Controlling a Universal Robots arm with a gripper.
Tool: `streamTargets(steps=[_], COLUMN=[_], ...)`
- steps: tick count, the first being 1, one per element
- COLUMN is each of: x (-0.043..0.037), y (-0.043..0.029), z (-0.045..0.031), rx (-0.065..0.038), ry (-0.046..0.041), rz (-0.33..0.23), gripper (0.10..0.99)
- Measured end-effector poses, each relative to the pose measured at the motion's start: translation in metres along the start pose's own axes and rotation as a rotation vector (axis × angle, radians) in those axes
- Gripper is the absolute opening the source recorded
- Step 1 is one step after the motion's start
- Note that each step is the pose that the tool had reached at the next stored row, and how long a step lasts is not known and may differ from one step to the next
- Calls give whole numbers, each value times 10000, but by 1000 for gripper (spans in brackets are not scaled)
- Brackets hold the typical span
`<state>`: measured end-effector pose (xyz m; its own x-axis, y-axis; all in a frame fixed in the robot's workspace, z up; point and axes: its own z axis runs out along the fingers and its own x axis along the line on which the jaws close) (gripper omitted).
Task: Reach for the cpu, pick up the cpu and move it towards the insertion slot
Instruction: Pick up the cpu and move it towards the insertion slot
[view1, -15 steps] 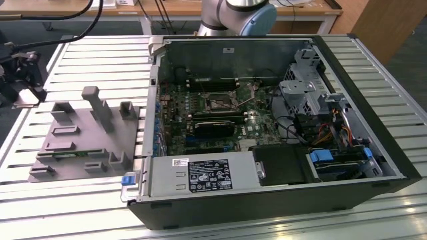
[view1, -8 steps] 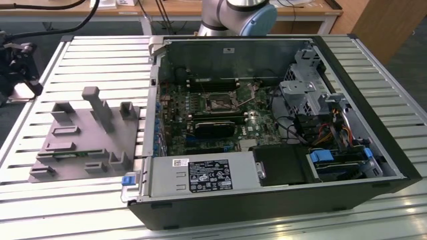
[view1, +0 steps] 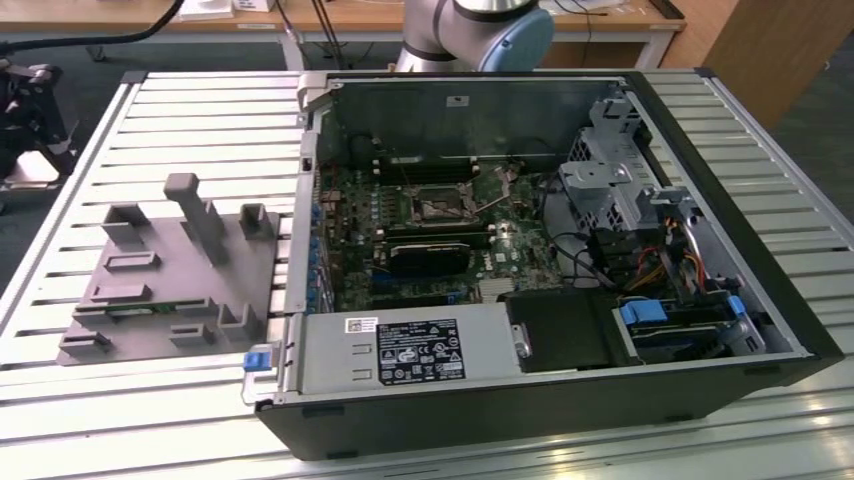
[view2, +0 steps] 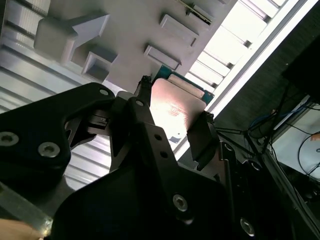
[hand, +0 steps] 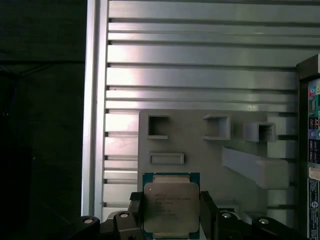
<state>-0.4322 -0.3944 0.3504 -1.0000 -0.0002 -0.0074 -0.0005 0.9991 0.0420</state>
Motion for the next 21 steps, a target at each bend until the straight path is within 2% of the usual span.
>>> streamTargets(steps=[8,21], x=[-1,-4], y=[25,65], z=[-158,-494], rx=[4,7], ry=[0,0], rz=[0,2], gripper=[537,537])
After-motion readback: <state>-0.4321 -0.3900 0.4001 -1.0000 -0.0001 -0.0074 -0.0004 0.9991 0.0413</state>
